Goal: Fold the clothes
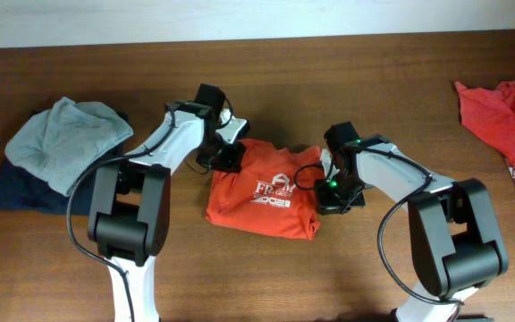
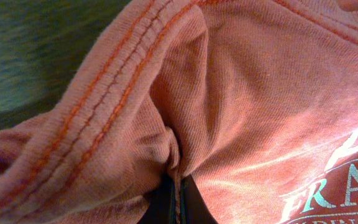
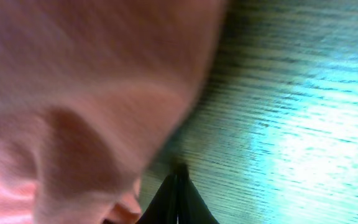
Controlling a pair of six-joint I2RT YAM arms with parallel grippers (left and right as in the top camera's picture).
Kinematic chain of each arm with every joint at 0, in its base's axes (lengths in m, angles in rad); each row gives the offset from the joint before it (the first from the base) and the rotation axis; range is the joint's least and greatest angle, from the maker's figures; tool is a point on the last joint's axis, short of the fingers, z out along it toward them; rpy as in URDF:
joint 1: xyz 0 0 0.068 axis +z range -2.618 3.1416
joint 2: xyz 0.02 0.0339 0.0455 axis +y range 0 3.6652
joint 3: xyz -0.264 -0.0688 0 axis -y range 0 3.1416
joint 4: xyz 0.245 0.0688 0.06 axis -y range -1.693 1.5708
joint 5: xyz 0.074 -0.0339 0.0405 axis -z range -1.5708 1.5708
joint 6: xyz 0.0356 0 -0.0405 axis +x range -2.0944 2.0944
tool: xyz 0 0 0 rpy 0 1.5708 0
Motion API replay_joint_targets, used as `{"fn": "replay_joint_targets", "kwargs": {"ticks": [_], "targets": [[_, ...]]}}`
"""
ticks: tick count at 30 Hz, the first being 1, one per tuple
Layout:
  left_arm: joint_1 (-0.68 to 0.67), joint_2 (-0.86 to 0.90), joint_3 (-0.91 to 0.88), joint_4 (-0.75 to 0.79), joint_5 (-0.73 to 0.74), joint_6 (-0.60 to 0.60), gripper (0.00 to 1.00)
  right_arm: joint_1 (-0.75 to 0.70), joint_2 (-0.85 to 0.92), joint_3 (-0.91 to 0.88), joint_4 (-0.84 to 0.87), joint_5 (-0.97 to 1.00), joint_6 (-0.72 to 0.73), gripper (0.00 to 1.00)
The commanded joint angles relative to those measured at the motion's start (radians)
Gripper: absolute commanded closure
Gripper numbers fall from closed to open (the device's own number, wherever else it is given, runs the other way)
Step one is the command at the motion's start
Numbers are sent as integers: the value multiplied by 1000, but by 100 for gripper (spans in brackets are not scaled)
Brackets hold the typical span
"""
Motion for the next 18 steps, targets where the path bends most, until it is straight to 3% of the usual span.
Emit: {"fn": "replay_joint_targets", "kwargs": {"ticks": [1,8,14,18], "targets": [[14,13,-30,-6,-97,-12,99,-3,26,9,6,36,10,96],[9,13,-30,-8,-79,-18,100,-28,-96,106,63,-84,-23,96],[9,13,-30,27,3,-97,100,-24,-100,148,177,-137,134,96],[9,13,-30,40,12,-111,99,2,7,141,205,-128,223,96]]}}
